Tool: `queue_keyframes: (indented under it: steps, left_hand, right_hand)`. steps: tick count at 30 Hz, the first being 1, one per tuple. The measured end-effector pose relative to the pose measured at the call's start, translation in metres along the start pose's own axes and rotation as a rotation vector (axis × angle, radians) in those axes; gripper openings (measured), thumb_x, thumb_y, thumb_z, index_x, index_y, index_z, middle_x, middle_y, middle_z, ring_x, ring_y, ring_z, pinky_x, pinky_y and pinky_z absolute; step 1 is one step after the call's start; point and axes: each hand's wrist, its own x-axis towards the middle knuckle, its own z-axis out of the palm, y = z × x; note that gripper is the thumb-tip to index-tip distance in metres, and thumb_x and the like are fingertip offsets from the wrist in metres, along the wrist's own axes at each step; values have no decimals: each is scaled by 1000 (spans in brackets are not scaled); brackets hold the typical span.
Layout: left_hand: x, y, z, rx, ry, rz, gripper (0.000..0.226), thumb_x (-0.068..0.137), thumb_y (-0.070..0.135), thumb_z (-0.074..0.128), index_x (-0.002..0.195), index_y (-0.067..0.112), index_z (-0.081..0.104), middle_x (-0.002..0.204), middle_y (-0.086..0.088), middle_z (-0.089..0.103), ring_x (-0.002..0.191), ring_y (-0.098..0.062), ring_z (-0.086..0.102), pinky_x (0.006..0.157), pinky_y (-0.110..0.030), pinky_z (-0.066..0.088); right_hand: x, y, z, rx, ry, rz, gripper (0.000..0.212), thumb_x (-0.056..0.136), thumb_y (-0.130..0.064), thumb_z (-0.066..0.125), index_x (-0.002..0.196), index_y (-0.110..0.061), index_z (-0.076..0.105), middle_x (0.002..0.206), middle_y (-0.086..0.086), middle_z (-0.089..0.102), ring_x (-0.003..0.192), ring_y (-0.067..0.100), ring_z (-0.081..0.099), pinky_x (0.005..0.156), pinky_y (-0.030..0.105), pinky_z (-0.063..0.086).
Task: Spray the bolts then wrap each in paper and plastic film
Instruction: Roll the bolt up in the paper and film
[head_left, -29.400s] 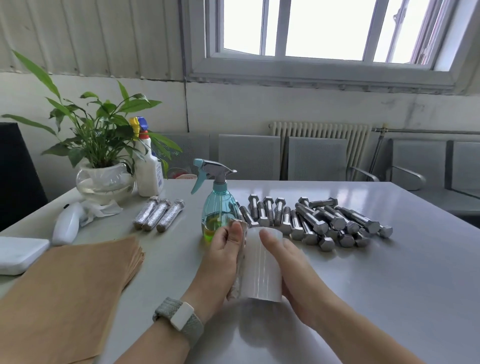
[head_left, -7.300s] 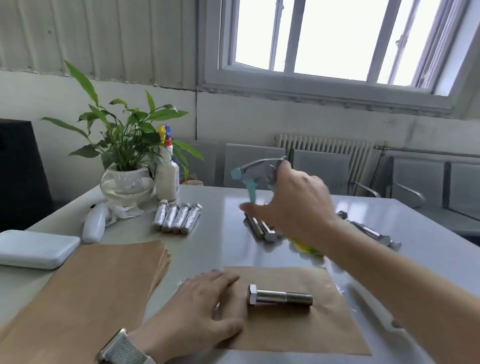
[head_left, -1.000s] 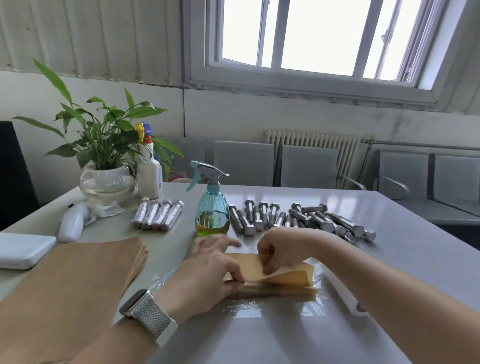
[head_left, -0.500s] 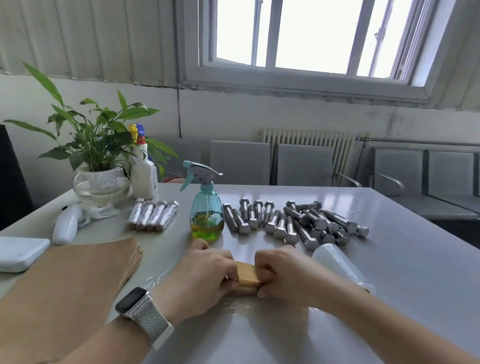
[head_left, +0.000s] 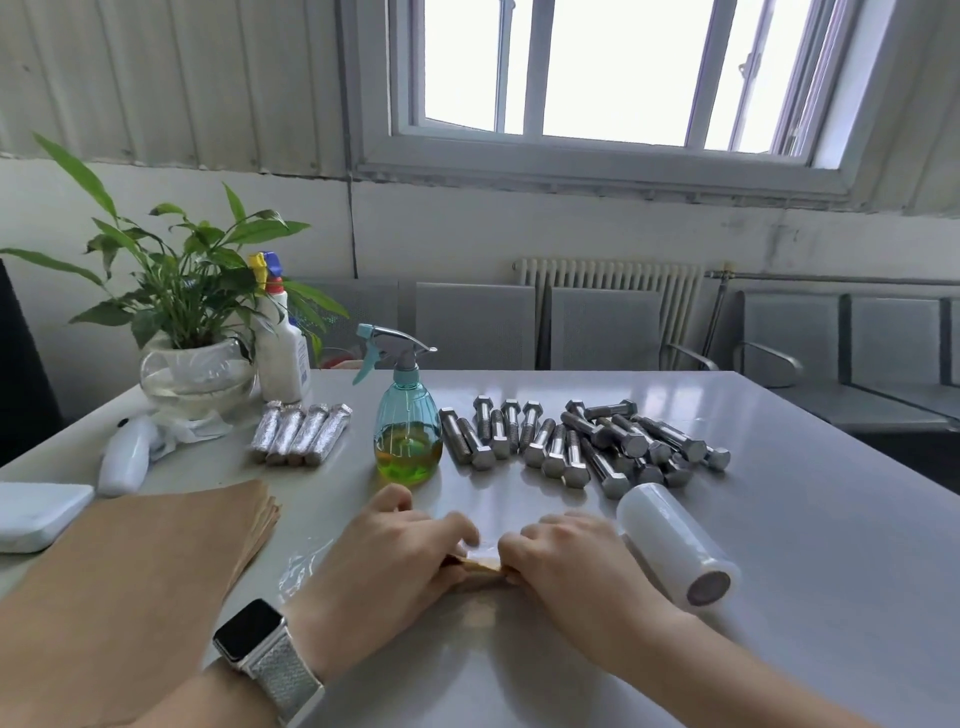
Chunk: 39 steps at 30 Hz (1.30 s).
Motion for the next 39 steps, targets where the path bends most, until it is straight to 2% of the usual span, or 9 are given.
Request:
queue_keyframes:
  steps: [2, 6, 9, 13, 18, 20, 23, 28, 39]
  left_hand:
    - [1, 0, 0, 23, -32, -6, 18, 82, 45, 69, 74, 29, 64, 68, 16, 66, 61, -5, 60, 76, -28, 34]
    - [9, 4, 2, 6, -83, -188, 65, 97, 65, 20, 71, 25, 65, 71, 12, 63, 66, -7, 54, 81, -29, 30]
    - [15, 5, 7, 23, -101, -340, 47, 94, 62, 37, 80, 27, 65, 85, 13, 69, 75, -5, 53, 89, -28, 30]
    - [20, 5, 12, 54, -179, -427, 36, 83, 65, 53, 87, 32, 68, 92, 15, 70, 81, -6, 53, 86, -26, 29]
    - [12, 1, 14, -4, -184, -412, 25, 79, 59, 62, 87, 36, 65, 94, 19, 68, 68, 5, 35, 77, -22, 23]
    - [12, 1, 13, -17, -189, -370, 21, 81, 55, 64, 88, 35, 65, 94, 19, 68, 69, 6, 37, 75, -20, 22]
    - [12, -1, 11, -2, -196, -275, 21, 83, 53, 64, 89, 34, 62, 94, 19, 67, 83, 1, 54, 78, -23, 20]
    - [8, -6, 10, -70, -143, -166, 20, 81, 50, 69, 86, 32, 64, 87, 17, 67, 83, -2, 60, 81, -24, 27]
    - [0, -18, 12, -205, -117, -181, 23, 76, 55, 72, 83, 35, 61, 84, 22, 61, 70, 10, 45, 85, -16, 30]
  right_hand:
    - [-5, -3, 4, -17, 27, -27, 30, 47, -30, 84, 59, -28, 57, 50, -9, 56, 48, 8, 57, 47, 21, 40]
    - [-12, -6, 12, -24, 126, -38, 24, 52, -25, 78, 60, -28, 56, 52, -8, 55, 50, 10, 56, 46, 22, 40]
    - [-16, -8, 16, 5, 214, -18, 12, 62, -21, 66, 62, -28, 56, 56, -9, 56, 53, 11, 56, 47, 24, 40]
    - [-23, -5, 18, 116, 196, 4, 14, 71, -25, 76, 71, -27, 62, 72, -12, 64, 67, 11, 63, 53, 24, 49]
    - [-29, 11, 20, 471, 2, 27, 28, 87, -47, 56, 83, -25, 73, 114, -11, 69, 100, 14, 62, 82, 28, 50]
    - [-21, 22, 18, 588, -83, 53, 24, 91, -42, 61, 91, -22, 74, 114, -7, 69, 102, 11, 58, 87, 25, 46]
    - [4, 40, 11, 630, -152, 168, 20, 87, -32, 71, 105, -24, 70, 102, -8, 70, 87, 7, 59, 73, 17, 45]
    - [33, 48, -1, 392, -524, 107, 36, 78, -46, 77, 107, -28, 68, 103, -11, 65, 72, 3, 47, 47, 9, 28]
    - [58, 38, -28, 270, -661, 69, 17, 76, -37, 72, 88, -26, 67, 82, -8, 64, 66, 9, 51, 51, 23, 36]
